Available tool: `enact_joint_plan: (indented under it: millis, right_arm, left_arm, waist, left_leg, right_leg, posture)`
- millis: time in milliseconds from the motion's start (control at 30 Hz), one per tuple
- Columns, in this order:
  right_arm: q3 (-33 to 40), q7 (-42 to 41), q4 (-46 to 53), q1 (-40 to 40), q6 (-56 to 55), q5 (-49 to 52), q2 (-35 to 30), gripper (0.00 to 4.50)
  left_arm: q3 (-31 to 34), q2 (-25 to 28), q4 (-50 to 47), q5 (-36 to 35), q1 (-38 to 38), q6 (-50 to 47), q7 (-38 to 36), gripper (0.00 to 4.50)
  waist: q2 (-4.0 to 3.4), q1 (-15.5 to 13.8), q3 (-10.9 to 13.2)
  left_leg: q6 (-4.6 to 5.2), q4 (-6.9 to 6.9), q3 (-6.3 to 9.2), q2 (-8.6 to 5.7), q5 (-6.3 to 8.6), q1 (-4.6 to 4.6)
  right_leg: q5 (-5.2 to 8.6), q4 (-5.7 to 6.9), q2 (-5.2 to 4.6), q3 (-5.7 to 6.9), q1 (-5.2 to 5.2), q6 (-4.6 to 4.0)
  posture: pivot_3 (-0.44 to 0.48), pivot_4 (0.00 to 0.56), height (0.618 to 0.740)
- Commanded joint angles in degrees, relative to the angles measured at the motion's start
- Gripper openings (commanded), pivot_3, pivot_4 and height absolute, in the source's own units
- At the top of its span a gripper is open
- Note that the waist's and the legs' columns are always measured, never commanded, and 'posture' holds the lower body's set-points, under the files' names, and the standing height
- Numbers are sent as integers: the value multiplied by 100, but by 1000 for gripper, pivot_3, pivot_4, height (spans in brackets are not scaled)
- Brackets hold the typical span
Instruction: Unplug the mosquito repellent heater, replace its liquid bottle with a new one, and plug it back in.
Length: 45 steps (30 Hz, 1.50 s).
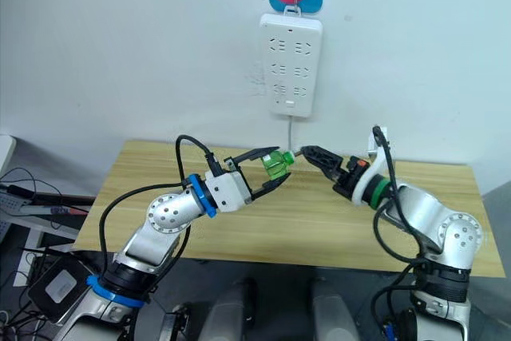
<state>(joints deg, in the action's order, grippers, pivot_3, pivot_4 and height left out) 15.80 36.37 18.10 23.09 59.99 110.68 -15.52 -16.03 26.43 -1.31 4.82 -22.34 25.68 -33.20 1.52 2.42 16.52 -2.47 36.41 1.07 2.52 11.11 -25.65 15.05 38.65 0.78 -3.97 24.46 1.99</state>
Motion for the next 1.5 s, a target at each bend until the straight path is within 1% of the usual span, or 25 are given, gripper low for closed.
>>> enact_joint_plan:
  millis: [33, 133, 267, 367, 500, 533, 567, 633, 667, 833, 900, 1000, 1067, 1100, 1167, 1200, 1267, 1333, 1400, 1467, 1500]
  right_arm:
    - [-366, 249, 460, 0, -626, 232, 135, 4469]
    - [-660, 422, 615, -13, -958, 232, 253, 4469]
    - [-865, 553, 735, -94, -1222, 232, 281, 4469]
    - [-931, 693, 813, -167, -1432, 232, 345, 3906]
    - [-999, 828, 927, -224, -1658, 232, 459, 2526]
    - [-1014, 854, 952, -233, -1701, 232, 479, 2106]
    - [-1029, 871, 973, -241, -1735, 232, 491, 1803]
    - [-1044, 978, 1024, -265, -1864, 232, 571, 1036]
    - [-1054, 1000, 1041, -274, -1894, 232, 583, 830]
    - [-1093, 1026, 1080, -265, -1962, 232, 610, 825]
    - [-1064, 1028, 1049, -244, -2017, 232, 623, 825]
    - [-936, 953, 952, -280, -2033, 232, 446, 825]
    - [-808, 755, 817, -322, -1952, 232, 58, 825]
    - [-756, 564, 741, -335, -1877, 146, -198, 825]
    - [-687, -83, 584, -426, -1755, -741, -765, 825]
    - [-746, -504, 562, -504, -1733, -1401, -1058, 825]
    - [-1258, -1648, 619, -747, -1896, -3171, -1811, 825]
    - [-1824, -2649, 541, -1004, -2498, -4777, -2240, 825]
    - [-2415, -3395, 143, -1174, -3449, -6360, -2437, 825]
    - [-2774, -3796, -521, -1223, -4342, -7579, -2342, 825]
    - [-2869, -3947, -939, -1206, -4782, -8038, -2215, 825]
  left_arm:
    - [0, -101, 82, 101, -87, 355, 40, 2252]
    - [22, -164, 127, 172, -102, 441, 62, 2252]
    - [73, -214, 122, 241, -88, 450, 97, 2252]
    - [116, -235, 121, 259, -85, 409, 132, 2252]
    - [124, -264, 93, 240, -86, 334, 137, 2252]
    - [117, -275, 73, 237, -81, 316, 135, 2252]
    - [104, -288, 54, 235, -76, 308, 129, 2252]
    - [83, -315, 22, 246, -71, 290, 131, 2252]
    - [78, -325, 13, 250, -72, 276, 136, 2252]
    - [66, -344, -29, 182, -57, 227, 87, 2252]
    - [63, -408, -113, 3, -22, 60, 36, 3017]
    - [73, -365, -283, -219, 45, -166, -178, 3850]
    - [148, -282, -451, -451, 136, -330, -342, 4415]
    - [168, -228, -575, -683, 199, -551, -495, 4492]
    - [194, -92, -962, -1287, 378, -1297, -816, 4500]
    - [210, -33, -1193, -1671, 460, -1914, -918, 4500]
    - [269, 87, -1599, -2408, 552, -3000, -1057, 4500]
    - [356, 151, -1812, -2894, 543, -3713, -1129, 4500]
    - [366, 228, -1889, -3064, 523, -4053, -1276, 4500]
    - [339, 252, -1912, -3068, 500, -4218, -1353, 4500]
    - [318, 226, -1916, -3030, 478, -4234, -1355, 4500]
  waist:
    - [0, 8, 0]
    - [-1, 20, 0]
    - [-1, 20, 0]
    - [-1, 20, 0]
    - [-1, 41, 1]
    - [-1, 46, 1]
    - [-1, 48, 1]
    - [-2, 48, 1]
    - [-2, 50, 1]
    - [-2, 51, 1]
    - [-2, 51, 1]
    - [-2, 52, 1]
    - [-2, 52, 1]
    - [-2, 50, 1]
    - [-3, 50, 1]
    - [-3, 50, 2]
    - [-6, 42, 4]
    - [-6, 41, 4]
    - [-6, 40, 3]
    - [-7, 50, 3]
    - [-7, 52, 3]
  left_leg:
    - [0, 0, 4, 3, 0, 1]
    - [0, 0, 11, 6, -1, 2]
    - [0, 1, 11, 9, -1, 2]
    - [0, 2, 13, 11, -1, 2]
    - [0, 2, 13, 13, -1, 3]
    - [0, 2, 14, 13, -1, 4]
    - [0, 2, 15, 13, -1, 4]
    - [0, 2, 17, 13, -2, 4]
    - [0, 1, 16, 13, -2, 4]
    - [0, 2, 17, 13, -2, 4]
    - [0, 1, 17, 14, -2, 4]
    - [0, 2, 17, 15, -2, 3]
    - [0, 1, 17, 14, -2, 3]
    - [0, 2, 16, 14, -1, 3]
    - [0, 1, 16, 16, -2, 3]
    - [0, 1, 14, 16, -2, 3]
    - [0, 2, 15, 17, -2, 3]
    - [0, 2, 18, 13, -2, 4]
    - [0, 2, 19, 6, -2, 8]
    - [0, 1, 22, 10, -2, 15]
    - [0, 0, 17, 10, -2, 20]
  right_leg:
    - [0, 3, 5, 2, 0, 0]
    - [1, 12, 9, 7, 1, -2]
    - [1, 14, 6, 6, 1, -2]
    - [1, 14, 4, 6, 1, -3]
    - [1, 17, 4, 6, 1, -3]
    - [2, 18, 5, 7, 1, -3]
    - [2, 19, 5, 8, 1, -4]
    - [2, 20, 5, 8, 1, -4]
    - [2, 20, 5, 8, 1, -4]
    - [2, 19, 5, 8, 1, -5]
    - [2, 20, 5, 8, 1, -5]
    - [3, 20, 4, 8, 1, -5]
    - [3, 19, 4, 8, 1, -5]
    - [3, 19, 3, 7, 1, -5]
    - [3, 18, -3, 7, 1, -6]
    - [3, 18, -4, 6, 1, -5]
    - [4, 18, -7, 8, 1, -5]
    - [5, 17, -5, 15, 1, -6]
    - [5, 17, 9, 16, 1, -6]
    - [6, 18, 17, 21, 0, -8]
    - [7, 22, 18, 17, 0, -8]
  posture:
    - [-30, 290, 740]
    - [-28, 295, 740]
    - [-26, 297, 740]
    - [-23, 301, 740]
    - [-24, 301, 740]
    - [-24, 301, 740]
    - [-24, 301, 740]
    - [-24, 301, 740]
    - [-24, 301, 740]
    - [-27, 302, 740]
    - [-27, 301, 740]
    - [-27, 301, 740]
    - [-17, 300, 740]
    - [-17, 300, 740]
    - [-10, 297, 740]
    - [-10, 297, 740]
    - [-10, 292, 740]
    - [-12, 286, 740]
    - [-12, 284, 740]
    - [-11, 277, 740]
    - [-11, 277, 740]
